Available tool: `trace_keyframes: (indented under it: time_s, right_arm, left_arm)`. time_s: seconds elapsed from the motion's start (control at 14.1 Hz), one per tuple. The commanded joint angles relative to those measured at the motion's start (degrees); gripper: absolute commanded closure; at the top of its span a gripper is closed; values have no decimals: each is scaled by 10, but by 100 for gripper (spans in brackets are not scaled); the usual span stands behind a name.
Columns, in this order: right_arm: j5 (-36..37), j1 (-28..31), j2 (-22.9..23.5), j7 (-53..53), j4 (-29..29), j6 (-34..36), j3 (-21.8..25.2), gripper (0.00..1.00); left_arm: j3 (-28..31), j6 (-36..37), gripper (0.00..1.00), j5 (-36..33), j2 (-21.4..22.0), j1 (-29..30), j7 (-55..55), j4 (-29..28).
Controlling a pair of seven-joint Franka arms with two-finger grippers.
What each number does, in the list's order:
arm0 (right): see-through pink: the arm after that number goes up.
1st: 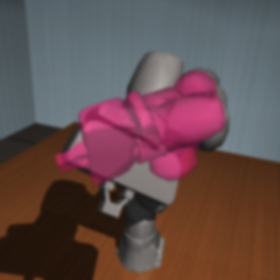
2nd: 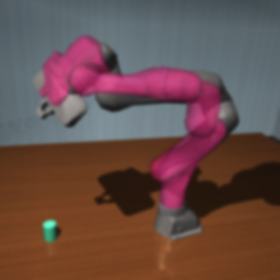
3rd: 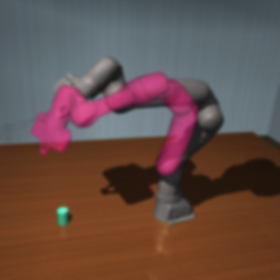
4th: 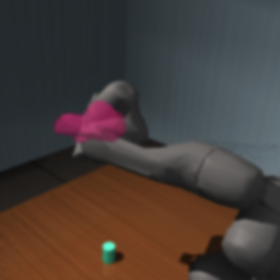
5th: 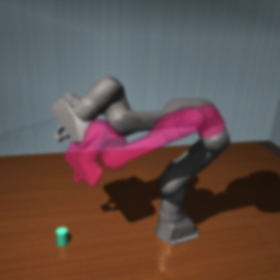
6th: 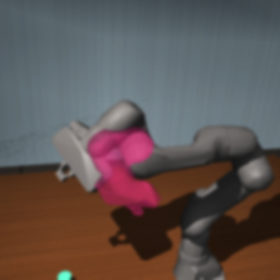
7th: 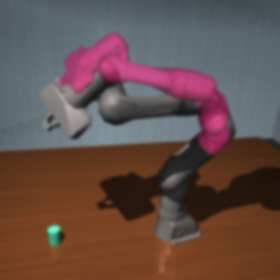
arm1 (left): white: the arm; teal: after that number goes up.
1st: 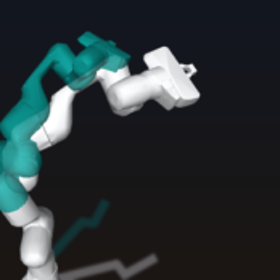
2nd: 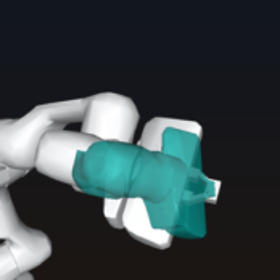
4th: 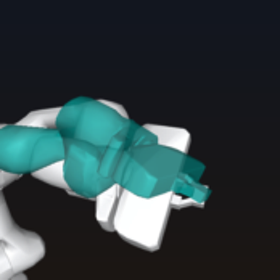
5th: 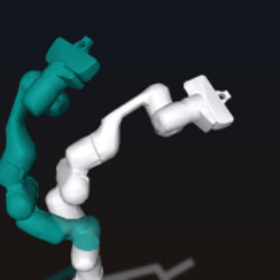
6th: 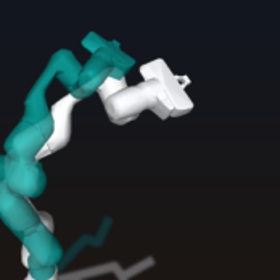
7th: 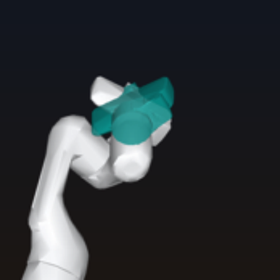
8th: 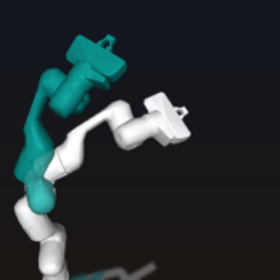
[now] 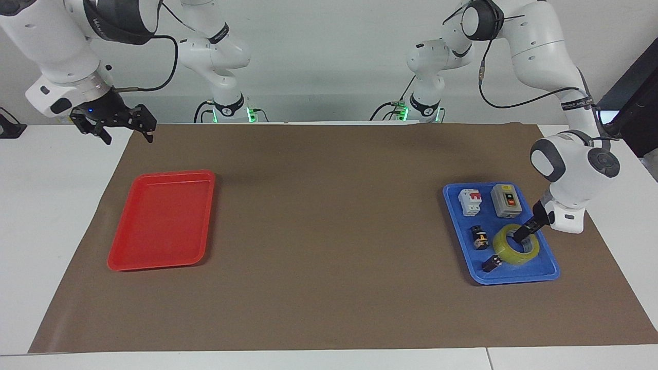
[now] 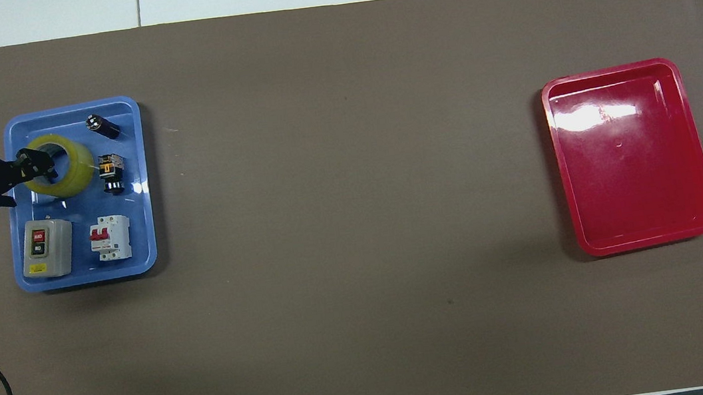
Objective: Place and move tape with both arms
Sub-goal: 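Grasp the yellow tape roll with the left gripper and lift it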
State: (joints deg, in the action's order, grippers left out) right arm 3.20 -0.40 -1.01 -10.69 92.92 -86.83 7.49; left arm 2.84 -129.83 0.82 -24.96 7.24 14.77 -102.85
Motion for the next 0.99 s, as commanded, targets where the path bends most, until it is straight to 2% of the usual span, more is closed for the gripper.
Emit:
trace_keyframes:
  time_s: [0.0,0.57,0.64,0.71,0.92]
  right_arm:
    - [-3,2,-4,-3,0,0,-2,0]
    - [-3,2,-4,-3,1,0,-3,0]
    - [-3,2,-4,-3,0,0,-2,0]
    - [-3,2,-4,-3,1,0,-3,0]
    - [-3,2,-4,-3,1,0,-3,0]
  left_arm:
    - [-2,-30,5,1,10,0,8,-30]
    - [-2,-31,7,1,9,-14,8,-28]
    - [-2,-31,46,1,9,-15,10,-29]
    - [-2,-30,99,1,10,-14,11,-28]
    - [-2,-32,100,1,13,-13,10,-25]
